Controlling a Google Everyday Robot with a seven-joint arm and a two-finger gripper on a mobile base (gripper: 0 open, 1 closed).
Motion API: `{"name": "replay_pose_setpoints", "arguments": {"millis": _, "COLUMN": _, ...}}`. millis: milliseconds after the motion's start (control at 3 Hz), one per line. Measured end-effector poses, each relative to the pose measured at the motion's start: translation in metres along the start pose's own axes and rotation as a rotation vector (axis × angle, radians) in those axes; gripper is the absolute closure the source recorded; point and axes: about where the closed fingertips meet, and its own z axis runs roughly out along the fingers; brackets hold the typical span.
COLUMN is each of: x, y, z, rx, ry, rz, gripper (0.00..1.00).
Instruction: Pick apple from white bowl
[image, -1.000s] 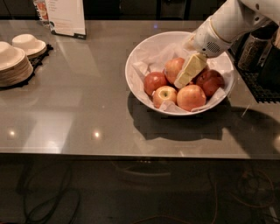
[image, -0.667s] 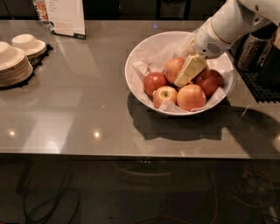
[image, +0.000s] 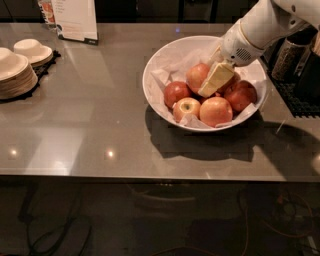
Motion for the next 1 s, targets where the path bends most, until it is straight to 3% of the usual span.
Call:
{"name": "replay_pose_setpoints", "arguments": {"millis": 333, "x": -0.0001, "y": 0.0001, "z": 0.0002, "rx": 0.0, "ry": 0.0, "rz": 0.0, "gripper": 1.0}}
{"name": "replay_pose_setpoints", "arguments": {"millis": 1000, "x": -0.0023, "y": 0.0001, "z": -0.0026, "rx": 0.006, "ry": 0.002, "rz": -0.005, "gripper": 1.0}}
